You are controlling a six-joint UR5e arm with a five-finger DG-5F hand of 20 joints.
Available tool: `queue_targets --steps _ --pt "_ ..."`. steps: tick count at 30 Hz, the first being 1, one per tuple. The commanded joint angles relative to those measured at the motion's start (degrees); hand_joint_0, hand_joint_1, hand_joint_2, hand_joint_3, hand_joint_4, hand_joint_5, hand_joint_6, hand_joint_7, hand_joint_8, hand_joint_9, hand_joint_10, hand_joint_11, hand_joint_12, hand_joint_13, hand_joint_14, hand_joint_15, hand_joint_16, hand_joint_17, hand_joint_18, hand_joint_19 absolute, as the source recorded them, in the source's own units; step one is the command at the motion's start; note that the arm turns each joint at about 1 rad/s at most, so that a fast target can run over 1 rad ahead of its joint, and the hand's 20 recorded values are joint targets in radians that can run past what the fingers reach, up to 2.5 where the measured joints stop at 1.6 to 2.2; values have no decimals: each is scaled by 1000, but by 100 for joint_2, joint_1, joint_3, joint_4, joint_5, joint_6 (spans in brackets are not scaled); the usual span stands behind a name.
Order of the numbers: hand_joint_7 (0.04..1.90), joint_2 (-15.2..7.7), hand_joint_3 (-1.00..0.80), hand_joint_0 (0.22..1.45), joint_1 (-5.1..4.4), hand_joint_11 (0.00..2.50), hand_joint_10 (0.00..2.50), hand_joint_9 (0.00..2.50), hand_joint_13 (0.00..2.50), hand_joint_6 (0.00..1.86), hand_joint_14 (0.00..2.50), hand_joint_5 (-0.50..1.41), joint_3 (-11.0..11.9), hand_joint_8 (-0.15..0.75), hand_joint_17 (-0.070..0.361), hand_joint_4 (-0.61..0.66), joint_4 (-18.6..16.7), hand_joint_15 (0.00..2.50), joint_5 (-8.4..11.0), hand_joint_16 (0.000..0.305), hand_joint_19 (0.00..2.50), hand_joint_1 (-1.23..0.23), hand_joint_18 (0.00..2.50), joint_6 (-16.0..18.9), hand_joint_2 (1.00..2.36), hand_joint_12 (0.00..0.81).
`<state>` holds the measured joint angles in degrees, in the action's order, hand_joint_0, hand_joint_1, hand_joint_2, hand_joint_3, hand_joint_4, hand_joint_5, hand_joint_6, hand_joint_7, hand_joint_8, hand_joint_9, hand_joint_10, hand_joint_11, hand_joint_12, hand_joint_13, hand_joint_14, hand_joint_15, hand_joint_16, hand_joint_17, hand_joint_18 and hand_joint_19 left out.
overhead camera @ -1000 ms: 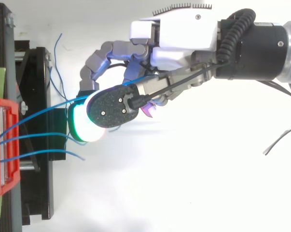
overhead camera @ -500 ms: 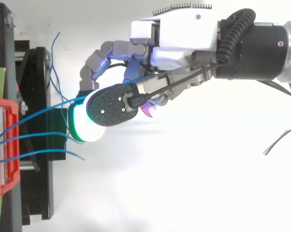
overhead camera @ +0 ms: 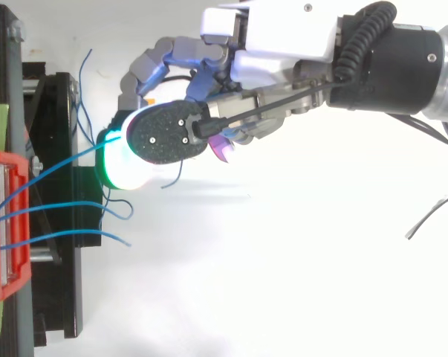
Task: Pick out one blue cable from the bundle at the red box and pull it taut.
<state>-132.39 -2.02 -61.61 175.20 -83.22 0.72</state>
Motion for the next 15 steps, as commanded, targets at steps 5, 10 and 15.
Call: queue_targets --steps 5,10,15 --pt "707 3 -500 487 0 876 2199 1096 1093 950 2111 -209 53 203 130 4 -21 896 77 58 1161 -444 1043 -63 1000 309" --pt "707 3 -500 493 -9 833 2265 1087 1086 950 2133 -209 70 200 128 7 -12 901 192 57 1163 -447 1044 -178 1000 312" --pt "713 -6 -500 501 -18 866 2285 1077 1076 950 2154 -210 62 206 126 17 -12 892 385 56 1168 -432 1035 -301 1000 307"
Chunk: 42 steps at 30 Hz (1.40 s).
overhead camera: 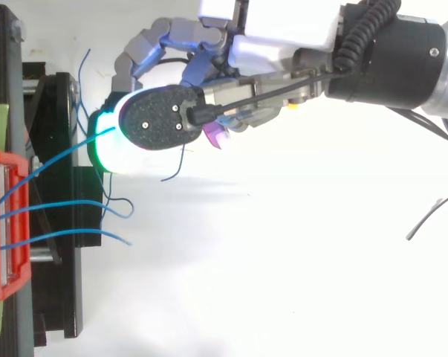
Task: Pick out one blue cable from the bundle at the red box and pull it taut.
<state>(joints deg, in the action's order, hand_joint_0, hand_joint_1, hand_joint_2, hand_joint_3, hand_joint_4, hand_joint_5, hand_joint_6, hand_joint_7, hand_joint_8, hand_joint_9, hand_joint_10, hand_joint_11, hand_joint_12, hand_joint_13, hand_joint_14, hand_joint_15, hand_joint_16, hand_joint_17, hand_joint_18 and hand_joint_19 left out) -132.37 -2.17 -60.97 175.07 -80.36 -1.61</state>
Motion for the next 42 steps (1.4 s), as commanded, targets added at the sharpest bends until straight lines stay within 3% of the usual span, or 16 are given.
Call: queue_targets --steps 1,6,7,10,15,26,42 --pt "713 1 -500 503 -3 859 2290 1075 1074 950 2159 -210 -3 211 126 18 1 887 117 56 1169 -433 1035 -86 1000 305" --pt "713 1 -500 506 -20 854 2308 1069 1068 950 2182 -211 -3 200 125 22 19 885 302 55 1171 -430 1030 -209 1000 308" --pt "719 1 -500 509 -29 838 2310 1071 1065 950 2178 -211 -3 208 124 26 19 897 442 55 1173 -430 1029 -270 1000 306" --pt "722 1 -500 525 -38 860 2296 1067 1060 950 2180 -210 -3 200 121 21 19 893 566 54 1180 -429 1018 -288 1000 299" --pt "740 1 -493 557 -47 894 2277 1063 1057 950 2165 -209 -3 184 115 16 10 911 583 51 1194 -430 1006 -279 1000 290" --pt "749 1 -303 596 -47 892 2268 1043 1048 963 2107 -203 6 186 112 12 1 964 583 50 1206 -538 990 -253 1016 280" --pt "724 1 -421 587 -64 890 2254 1048 1056 968 2070 -201 15 184 112 12 19 955 495 50 1208 -526 979 -217 1007 276"
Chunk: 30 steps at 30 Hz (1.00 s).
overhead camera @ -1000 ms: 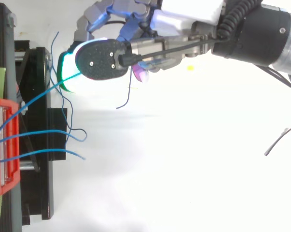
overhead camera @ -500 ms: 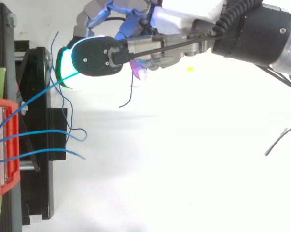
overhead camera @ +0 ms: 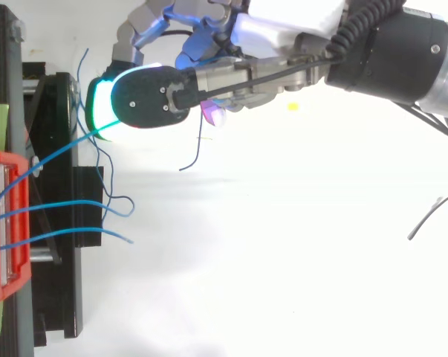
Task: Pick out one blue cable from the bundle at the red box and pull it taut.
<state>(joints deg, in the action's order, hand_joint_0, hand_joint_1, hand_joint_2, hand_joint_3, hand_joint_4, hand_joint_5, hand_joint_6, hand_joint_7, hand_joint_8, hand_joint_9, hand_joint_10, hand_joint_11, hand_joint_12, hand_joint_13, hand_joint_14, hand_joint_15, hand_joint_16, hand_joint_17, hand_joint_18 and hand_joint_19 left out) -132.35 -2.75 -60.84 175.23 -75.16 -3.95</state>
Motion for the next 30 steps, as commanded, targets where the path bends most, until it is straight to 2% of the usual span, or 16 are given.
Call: queue_targets --steps 1,3,18,23,30 --pt "726 -1 -448 576 -15 890 2249 1052 1059 967 2062 -200 2 186 114 12 2 963 -51 51 1212 -517 982 34 1004 274" --pt "729 -1 -500 565 -15 899 2238 1057 1063 966 2063 -199 2 182 115 14 2 960 -69 51 1210 -513 985 43 1000 277" --pt "741 -1 -500 591 -15 986 2107 1116 1126 963 1924 -185 2 176 109 -16 -7 1027 -157 49 1205 -567 1001 131 1001 270" --pt "765 -1 -400 616 -15 994 2087 1122 1127 965 1902 -181 2 175 108 -35 2 1062 -166 48 1203 -623 999 175 1009 270" --pt "766 -1 -347 631 -15 1013 2065 1120 1128 969 1869 -178 -7 177 107 -46 2 1092 -183 47 1217 -664 995 210 1013 268"
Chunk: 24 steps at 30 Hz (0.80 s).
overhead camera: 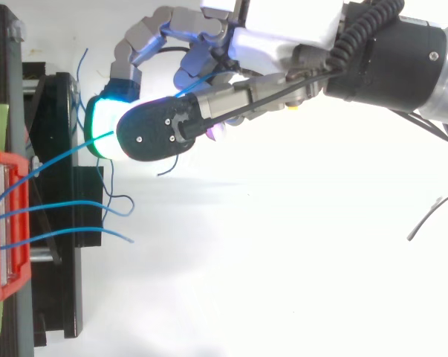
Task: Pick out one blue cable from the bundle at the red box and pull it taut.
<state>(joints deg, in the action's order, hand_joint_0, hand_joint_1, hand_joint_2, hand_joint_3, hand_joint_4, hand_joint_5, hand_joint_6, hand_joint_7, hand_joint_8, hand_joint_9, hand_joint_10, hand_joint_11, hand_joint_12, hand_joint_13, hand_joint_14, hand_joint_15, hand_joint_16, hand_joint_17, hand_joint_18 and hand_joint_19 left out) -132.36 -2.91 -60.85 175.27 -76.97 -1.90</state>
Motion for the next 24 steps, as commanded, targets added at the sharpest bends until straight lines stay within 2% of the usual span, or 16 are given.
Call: queue_targets --steps 1,13,17,22,24 --pt "766 0 -344 631 1 1033 2057 1119 1129 970 1868 -177 3 178 107 -46 -2 1091 -2 48 1215 -665 995 6 1014 271" --pt "790 0 -324 644 1 1043 2015 1118 1123 970 1821 -172 3 187 107 -50 -10 1114 -2 47 1199 -687 983 15 1015 267" --pt "854 0 -220 653 1 1051 2003 1117 1121 977 1802 -160 -6 185 106 -82 -10 1114 -2 47 1185 -724 979 15 1021 268" --pt "922 0 -179 682 1 1078 1990 1117 1124 985 1760 -159 -6 186 106 -149 7 1150 -20 47 1178 -745 978 6 1024 269" --pt "1025 0 -176 700 1 1062 1985 1117 1120 981 1761 -161 -6 173 105 -165 7 1148 -29 47 1176 -749 972 15 1024 266"
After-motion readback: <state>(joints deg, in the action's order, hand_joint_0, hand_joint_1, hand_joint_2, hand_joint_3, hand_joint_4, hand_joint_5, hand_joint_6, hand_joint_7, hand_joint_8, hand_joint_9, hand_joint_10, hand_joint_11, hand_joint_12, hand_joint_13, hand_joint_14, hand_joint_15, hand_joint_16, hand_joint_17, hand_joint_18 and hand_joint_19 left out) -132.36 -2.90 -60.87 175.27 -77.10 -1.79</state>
